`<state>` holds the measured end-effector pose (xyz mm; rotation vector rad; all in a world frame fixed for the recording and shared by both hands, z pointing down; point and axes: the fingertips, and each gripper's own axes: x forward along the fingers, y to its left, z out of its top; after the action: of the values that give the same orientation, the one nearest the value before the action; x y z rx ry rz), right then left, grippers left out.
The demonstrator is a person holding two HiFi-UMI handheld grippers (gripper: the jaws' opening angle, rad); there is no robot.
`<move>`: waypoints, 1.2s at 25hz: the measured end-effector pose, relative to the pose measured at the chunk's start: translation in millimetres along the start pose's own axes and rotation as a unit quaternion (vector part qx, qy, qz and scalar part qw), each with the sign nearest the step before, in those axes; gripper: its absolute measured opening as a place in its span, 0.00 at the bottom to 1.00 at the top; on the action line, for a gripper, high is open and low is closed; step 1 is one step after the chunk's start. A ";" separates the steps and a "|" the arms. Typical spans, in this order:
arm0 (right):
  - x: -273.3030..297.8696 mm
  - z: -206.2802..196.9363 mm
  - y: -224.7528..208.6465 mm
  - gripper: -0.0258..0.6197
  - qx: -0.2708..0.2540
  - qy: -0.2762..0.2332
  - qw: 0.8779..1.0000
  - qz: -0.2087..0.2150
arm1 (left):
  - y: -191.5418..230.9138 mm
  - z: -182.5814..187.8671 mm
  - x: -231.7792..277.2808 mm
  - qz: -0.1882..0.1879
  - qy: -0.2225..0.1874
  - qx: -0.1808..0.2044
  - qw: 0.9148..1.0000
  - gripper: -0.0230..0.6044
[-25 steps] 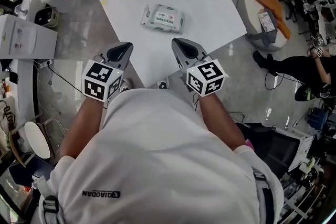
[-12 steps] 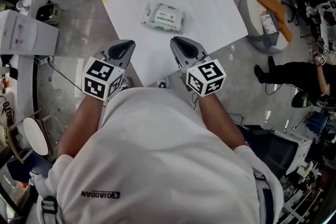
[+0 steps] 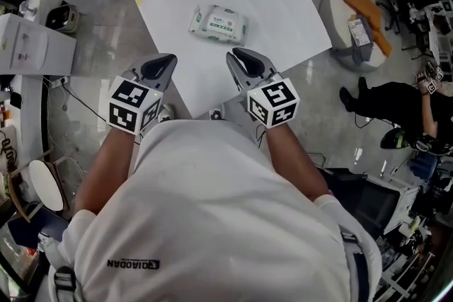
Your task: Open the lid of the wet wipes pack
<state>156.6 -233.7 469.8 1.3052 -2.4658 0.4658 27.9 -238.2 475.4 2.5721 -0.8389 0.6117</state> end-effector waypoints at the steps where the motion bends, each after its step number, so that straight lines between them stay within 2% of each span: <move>1: 1.6 -0.9 -2.9 0.14 -0.008 0.003 1.000 -0.003 | 1.1 -1.2 -0.1 0.002 0.001 -0.001 1.000 0.05; 5: 17.3 -13.7 -21.5 0.14 -0.075 0.036 0.996 -0.021 | 5.8 -8.6 -1.4 0.010 0.007 -0.010 1.000 0.05; 8: 36.5 -31.4 -36.9 0.14 -0.135 0.074 0.988 -0.027 | 7.5 -15.7 -3.7 0.016 0.011 -0.018 1.000 0.05; 11: 57.3 -43.8 -48.1 0.14 -0.171 0.104 0.979 -0.024 | 10.1 -20.7 -7.9 0.027 0.013 -0.026 0.999 0.05; 20: 114.6 -89.3 -81.9 0.14 -0.226 0.196 0.954 -0.007 | 25.4 -32.2 -18.7 0.066 0.015 -0.061 0.996 0.05; 30: 145.9 -118.7 -87.8 0.17 -0.271 0.240 0.932 0.008 | 35.3 -48.3 -31.5 0.096 0.021 -0.089 0.991 0.05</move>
<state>166.1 -337.4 649.3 0.8251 -1.9888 0.0712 -30.9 -228.0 507.2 2.3291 -1.0838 0.6132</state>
